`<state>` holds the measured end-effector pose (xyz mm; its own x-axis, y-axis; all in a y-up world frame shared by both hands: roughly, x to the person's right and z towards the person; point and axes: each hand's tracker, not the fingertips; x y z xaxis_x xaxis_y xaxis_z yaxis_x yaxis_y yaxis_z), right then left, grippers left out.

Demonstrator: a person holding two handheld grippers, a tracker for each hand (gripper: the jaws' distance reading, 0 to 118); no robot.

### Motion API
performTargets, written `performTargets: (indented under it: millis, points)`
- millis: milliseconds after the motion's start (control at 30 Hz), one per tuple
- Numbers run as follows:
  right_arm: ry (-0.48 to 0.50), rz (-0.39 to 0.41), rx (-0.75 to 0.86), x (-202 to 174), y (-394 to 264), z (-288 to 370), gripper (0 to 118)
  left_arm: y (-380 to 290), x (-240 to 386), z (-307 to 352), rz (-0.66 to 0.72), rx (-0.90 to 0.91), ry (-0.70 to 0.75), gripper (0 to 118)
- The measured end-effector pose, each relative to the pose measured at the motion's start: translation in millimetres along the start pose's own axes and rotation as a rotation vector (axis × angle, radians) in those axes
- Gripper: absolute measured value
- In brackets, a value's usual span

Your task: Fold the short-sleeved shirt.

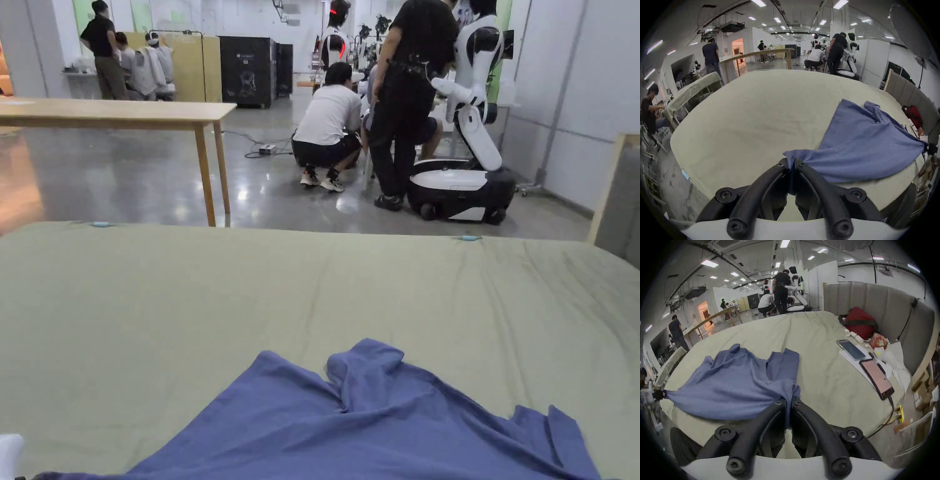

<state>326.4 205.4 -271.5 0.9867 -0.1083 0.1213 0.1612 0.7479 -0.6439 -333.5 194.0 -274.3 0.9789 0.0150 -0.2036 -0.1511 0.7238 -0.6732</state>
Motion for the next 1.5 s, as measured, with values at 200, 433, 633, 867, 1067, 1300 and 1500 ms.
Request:
performTargets:
  millis: [200,433,633,867,1067,1300,1500]
  points:
    - [-0.011,0.037,-0.006,-1,-2,-4,6,-5,8,6,-0.016,-0.009,-0.019,5]
    - [-0.084,0.044,0.006,-5,-4,-10,114,-12,5,2,-0.002,0.013,-0.058,116]
    - [-0.064,0.082,0.14,-41,-5,13,73,-11,17,21,0.028,0.14,-0.048,95]
    - [-0.037,0.152,0.291,-107,-21,32,1,-21,54,62,-0.056,0.288,-0.004,0]
    - [0.031,0.171,0.342,-147,-36,42,1,-36,47,79,-0.005,0.272,-0.039,0]
    - [0.091,0.195,0.327,-168,-52,38,1,-34,6,52,0.01,0.122,-0.005,0]
    - [0.115,0.204,0.275,-175,-66,26,1,-25,-23,4,0.034,-0.026,-0.102,64]
